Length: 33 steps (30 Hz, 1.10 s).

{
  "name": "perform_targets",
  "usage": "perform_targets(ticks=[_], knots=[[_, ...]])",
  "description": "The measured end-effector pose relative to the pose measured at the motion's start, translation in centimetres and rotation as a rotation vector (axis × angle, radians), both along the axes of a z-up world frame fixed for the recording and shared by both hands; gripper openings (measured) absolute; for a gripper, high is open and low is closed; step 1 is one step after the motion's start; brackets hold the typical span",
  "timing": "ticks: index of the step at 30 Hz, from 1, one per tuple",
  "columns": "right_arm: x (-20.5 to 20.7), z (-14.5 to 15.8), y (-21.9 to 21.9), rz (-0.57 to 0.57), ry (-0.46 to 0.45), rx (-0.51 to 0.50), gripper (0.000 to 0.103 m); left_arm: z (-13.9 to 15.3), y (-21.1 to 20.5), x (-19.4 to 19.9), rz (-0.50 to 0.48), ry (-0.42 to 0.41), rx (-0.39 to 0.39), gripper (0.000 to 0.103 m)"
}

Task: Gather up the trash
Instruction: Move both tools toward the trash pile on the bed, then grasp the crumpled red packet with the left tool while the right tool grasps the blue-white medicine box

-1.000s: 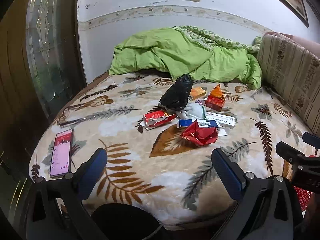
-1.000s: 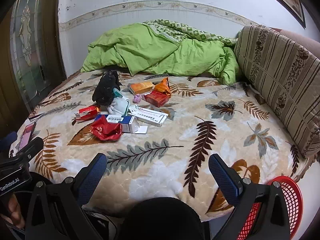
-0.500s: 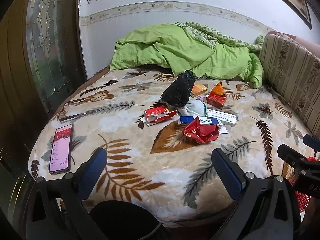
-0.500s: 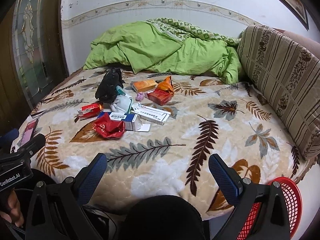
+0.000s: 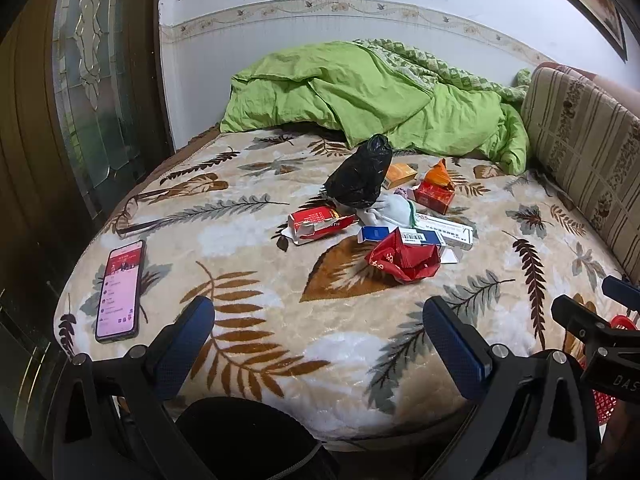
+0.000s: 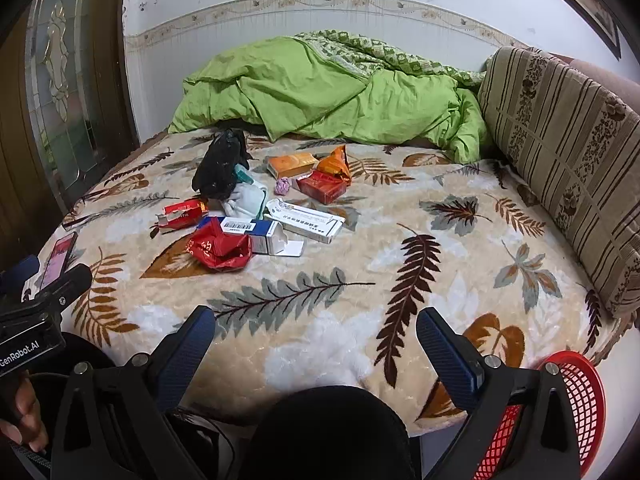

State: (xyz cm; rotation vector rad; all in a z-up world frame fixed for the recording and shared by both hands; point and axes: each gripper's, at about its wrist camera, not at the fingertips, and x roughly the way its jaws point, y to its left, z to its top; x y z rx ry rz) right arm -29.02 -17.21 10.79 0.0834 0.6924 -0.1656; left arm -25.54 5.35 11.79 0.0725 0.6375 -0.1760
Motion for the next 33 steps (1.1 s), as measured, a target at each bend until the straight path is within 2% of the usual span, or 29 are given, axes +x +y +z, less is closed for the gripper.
perform_targets(ticks=[11,19,21,23,33], knots=[[0.4,-0.4,-0.4,0.002,0.011,0.033,0.098,-0.3,-0.3,0.4,-0.006,0.026,-0.008,0.103],[1.0,-1.1,-1.2,0.028,0.033,0.112,0.083,-0.4,-0.7,2.7,-0.069,0.084,-0.059,0.103],[1.2,-1.3,-1.4,0.034,0.035,0.132,0.072,-0.6,-0.8,3.8,-0.078,0.108,-0.073,0.103],[1.3,-1.4,-1.6,0.038,0.038,0.148,0.068,-0.8,-1.0,4.8,-0.094,0.135,-0.099,0.103],[1.6,-1.9,-2.8,0.014,0.038,0.186,0.068,-3.6,-4.4,10.8,-0.134,0.278,-0.186,0.099]])
